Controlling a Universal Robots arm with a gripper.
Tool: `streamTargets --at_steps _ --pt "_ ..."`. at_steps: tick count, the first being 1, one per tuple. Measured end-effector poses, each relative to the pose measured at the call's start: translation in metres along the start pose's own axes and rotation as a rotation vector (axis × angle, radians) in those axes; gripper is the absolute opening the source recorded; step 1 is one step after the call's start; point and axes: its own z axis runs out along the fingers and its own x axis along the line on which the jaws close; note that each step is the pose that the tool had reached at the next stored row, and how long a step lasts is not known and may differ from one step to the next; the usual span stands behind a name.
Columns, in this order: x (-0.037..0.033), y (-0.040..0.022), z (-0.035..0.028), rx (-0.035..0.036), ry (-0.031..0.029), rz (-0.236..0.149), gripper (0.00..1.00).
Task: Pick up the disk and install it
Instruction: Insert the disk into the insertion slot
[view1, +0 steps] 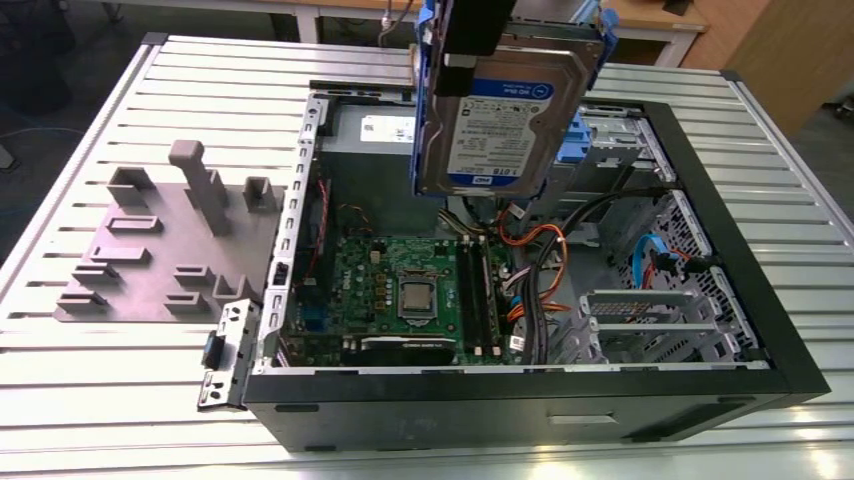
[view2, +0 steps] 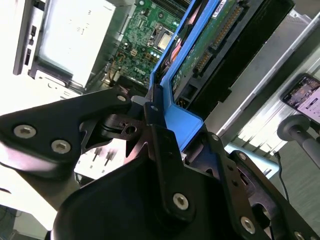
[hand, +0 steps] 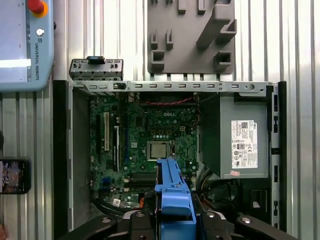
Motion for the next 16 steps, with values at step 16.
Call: streamTargets --at_steps 16 --pt "0.0259 -0.0222 -0.0002 -0.0001 0.0003 0.0 0.37"
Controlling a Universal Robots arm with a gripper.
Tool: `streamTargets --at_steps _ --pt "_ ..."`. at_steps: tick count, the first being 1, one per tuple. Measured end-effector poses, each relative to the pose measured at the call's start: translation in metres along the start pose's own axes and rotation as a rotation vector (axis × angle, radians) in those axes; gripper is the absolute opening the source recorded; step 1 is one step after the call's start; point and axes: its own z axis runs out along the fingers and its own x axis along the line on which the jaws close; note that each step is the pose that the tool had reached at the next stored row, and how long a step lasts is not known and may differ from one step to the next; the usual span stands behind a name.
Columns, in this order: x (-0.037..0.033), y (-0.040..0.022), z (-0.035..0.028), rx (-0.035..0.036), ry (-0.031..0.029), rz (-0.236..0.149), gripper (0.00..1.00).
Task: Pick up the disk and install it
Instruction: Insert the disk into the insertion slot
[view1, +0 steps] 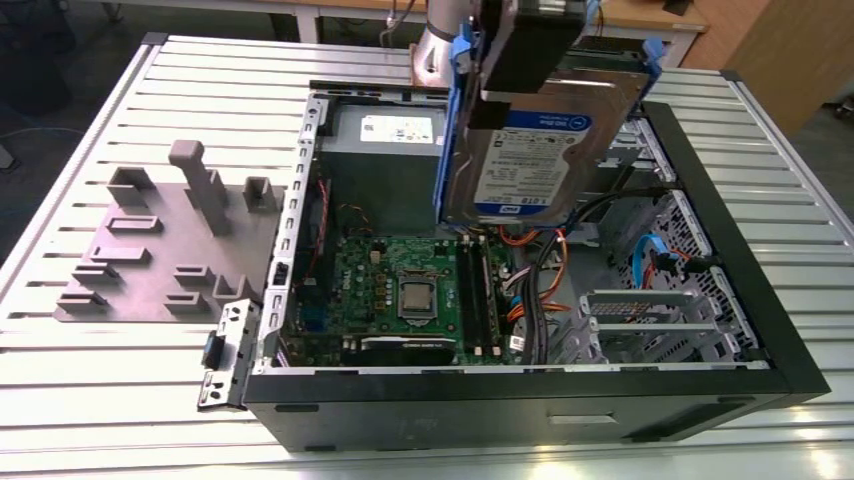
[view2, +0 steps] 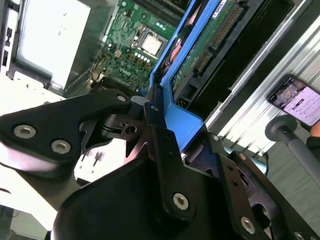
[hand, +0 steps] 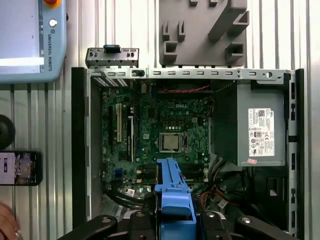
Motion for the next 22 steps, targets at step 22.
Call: streamTargets --at_steps 22 --pt "0.0378 -0.0319 0.0054 -0.0001 0.0003 0.0 0.37"
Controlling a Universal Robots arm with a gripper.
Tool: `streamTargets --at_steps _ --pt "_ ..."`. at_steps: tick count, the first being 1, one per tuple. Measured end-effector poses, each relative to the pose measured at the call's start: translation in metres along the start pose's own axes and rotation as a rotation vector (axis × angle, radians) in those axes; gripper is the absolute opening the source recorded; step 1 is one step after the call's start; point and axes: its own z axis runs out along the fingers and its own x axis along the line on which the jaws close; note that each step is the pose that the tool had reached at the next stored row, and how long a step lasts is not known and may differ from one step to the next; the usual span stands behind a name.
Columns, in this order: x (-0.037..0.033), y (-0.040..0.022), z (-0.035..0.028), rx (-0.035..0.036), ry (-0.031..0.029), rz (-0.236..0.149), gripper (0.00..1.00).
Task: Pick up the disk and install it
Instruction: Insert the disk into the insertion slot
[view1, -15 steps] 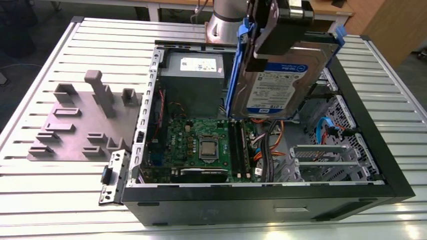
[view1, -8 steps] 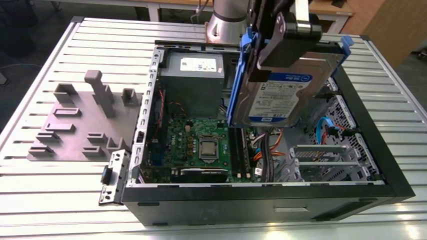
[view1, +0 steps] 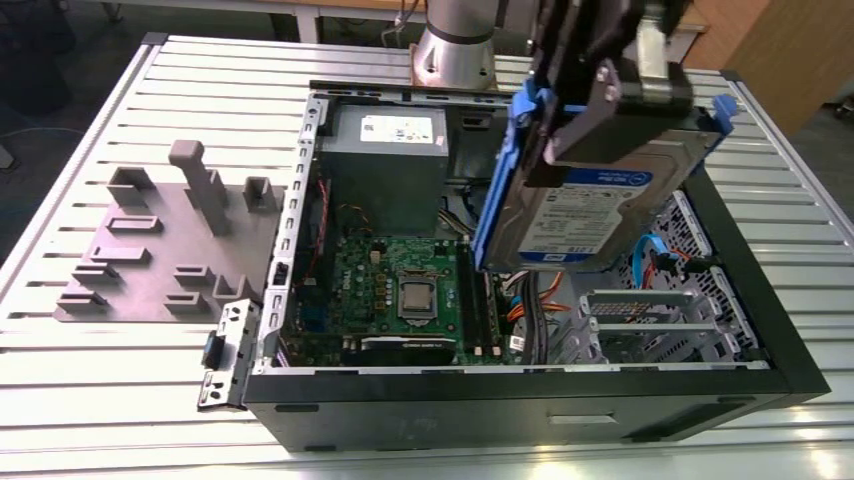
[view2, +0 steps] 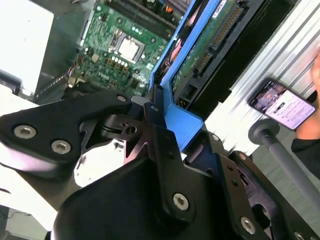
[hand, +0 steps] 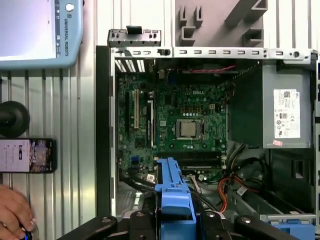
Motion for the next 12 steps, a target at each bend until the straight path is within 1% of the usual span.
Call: streamTargets --at_steps 3,5,7,12 --pt "0.0004 -0.0103 0.0014 0.0001 -0.0002 0.0 0.37" --pt "0.0009 -0.0158 0.0022 0.0001 -0.0002 0.0 0.37" --pt "0.0027 -0.0198 0.0031 0.0001 -0.0002 0.0 0.37" --pt "0.0093 -0.0269 0.006 0.0 -0.0002 0.0 0.37"
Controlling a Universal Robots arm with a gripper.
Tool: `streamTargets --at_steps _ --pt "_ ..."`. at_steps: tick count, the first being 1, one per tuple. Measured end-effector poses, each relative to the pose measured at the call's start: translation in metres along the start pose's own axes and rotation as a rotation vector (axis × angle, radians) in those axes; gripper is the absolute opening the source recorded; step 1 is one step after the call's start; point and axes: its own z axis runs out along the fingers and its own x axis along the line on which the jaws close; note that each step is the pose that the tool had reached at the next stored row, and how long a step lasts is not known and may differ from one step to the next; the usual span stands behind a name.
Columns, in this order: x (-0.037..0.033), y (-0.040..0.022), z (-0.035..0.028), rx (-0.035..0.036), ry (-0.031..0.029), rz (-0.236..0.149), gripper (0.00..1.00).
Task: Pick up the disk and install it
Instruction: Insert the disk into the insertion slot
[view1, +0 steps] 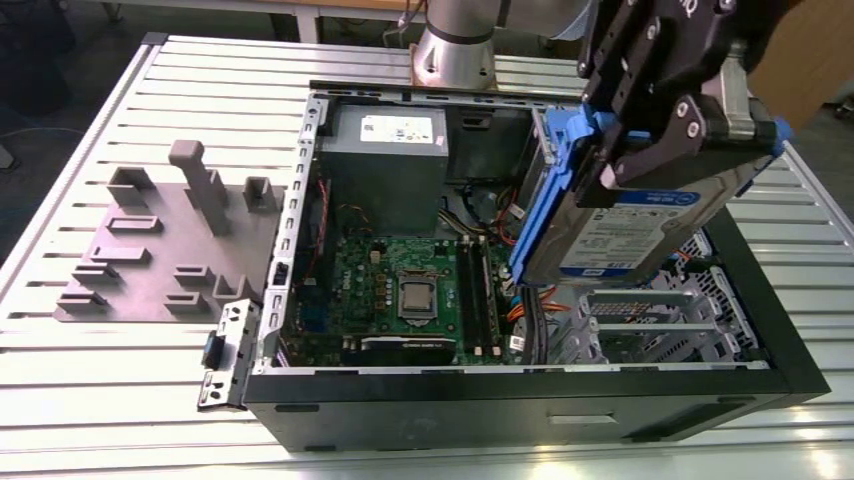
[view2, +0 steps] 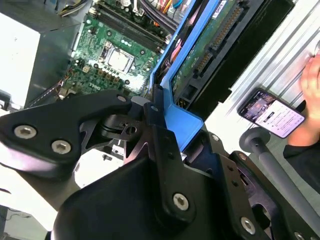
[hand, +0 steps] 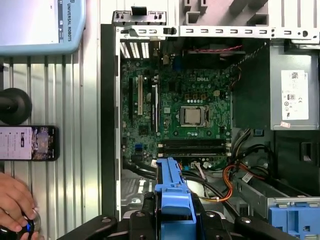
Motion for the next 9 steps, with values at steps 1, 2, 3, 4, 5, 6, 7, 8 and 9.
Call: streamTargets --at_steps 1,2,3,4,5,6,7,8,9 --pt "0.001 -0.0017 0.0007 0.0 0.0 0.0 0.37" --pt "0.0019 -0.0035 0.0015 0.0 0.0 0.0 0.37" --pt "0.0027 -0.0052 0.0022 0.0 -0.0001 0.0 0.37" --pt "0.0035 -0.0069 0.0031 0.0 -0.0002 0.0 0.37" --pt "0.0041 -0.0086 0.0038 0.0 -0.0001 0.0 0.37" --pt "0.0049 -0.0103 0.0047 0.0 -0.0001 0.0 0.37" --pt "0.0055 -0.012 0.0053 0.0 -0.0001 0.0 0.37" --pt "0.006 -0.0137 0.006 0.0 0.0 0.0 0.37" --pt "0.0064 -0.0148 0.0067 0.0 0.0 0.001 0.37"
